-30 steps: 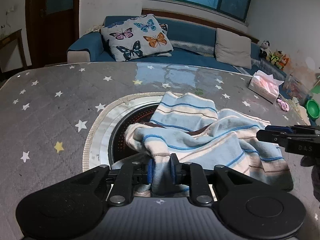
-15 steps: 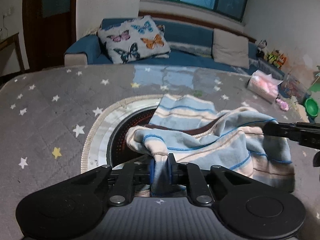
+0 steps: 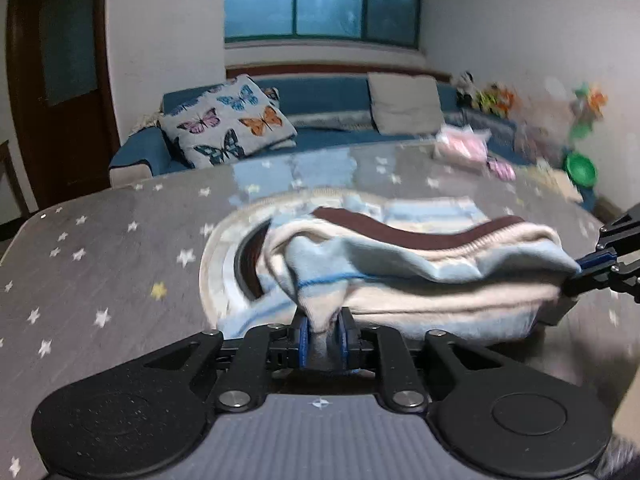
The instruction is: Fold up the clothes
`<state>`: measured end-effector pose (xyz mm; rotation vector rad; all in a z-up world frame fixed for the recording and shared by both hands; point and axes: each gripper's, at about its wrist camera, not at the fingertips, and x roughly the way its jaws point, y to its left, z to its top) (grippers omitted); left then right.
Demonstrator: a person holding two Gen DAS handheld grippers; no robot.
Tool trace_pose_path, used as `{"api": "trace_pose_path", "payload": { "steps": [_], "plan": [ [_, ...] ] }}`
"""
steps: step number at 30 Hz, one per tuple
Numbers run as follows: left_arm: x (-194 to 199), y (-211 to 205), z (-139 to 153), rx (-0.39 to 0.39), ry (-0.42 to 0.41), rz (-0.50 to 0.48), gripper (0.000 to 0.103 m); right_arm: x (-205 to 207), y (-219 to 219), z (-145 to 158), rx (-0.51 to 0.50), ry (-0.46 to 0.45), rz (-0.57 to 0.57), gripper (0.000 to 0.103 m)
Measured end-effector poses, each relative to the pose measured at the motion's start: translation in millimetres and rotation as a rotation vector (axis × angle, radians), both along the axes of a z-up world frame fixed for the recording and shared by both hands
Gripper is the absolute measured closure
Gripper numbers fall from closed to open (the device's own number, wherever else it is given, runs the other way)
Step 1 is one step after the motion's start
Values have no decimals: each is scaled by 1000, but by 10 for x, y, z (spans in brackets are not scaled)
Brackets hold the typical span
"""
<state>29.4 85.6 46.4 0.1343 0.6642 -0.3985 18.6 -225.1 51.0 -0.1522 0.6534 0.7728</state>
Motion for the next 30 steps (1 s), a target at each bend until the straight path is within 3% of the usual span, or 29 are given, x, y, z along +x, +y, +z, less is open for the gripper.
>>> {"api": "trace_pose_path", "payload": {
  "steps": [4, 8, 13, 15, 21, 30],
  "plan": [
    [-192, 150, -16, 33, 0, 7, 82, -213, -34, -85, -32, 70, 43, 92],
    [-271, 303, 141, 23, -43, 44, 65, -270, -126, 21, -11, 66, 28, 92],
    [-214, 349, 315, 7, -88, 89, 58, -89, -109, 93, 33, 37, -42, 83],
    [-98, 279, 310, 4, -71, 104, 56, 18, -10, -2, 28, 46, -52, 74],
    [436, 31, 139, 0, 36, 136, 55, 251, 196, -328, -38, 126, -56, 74],
    [1395, -287, -243, 51, 170, 162, 55, 681, -186, -231, -58, 98, -240, 73]
  ]
}}
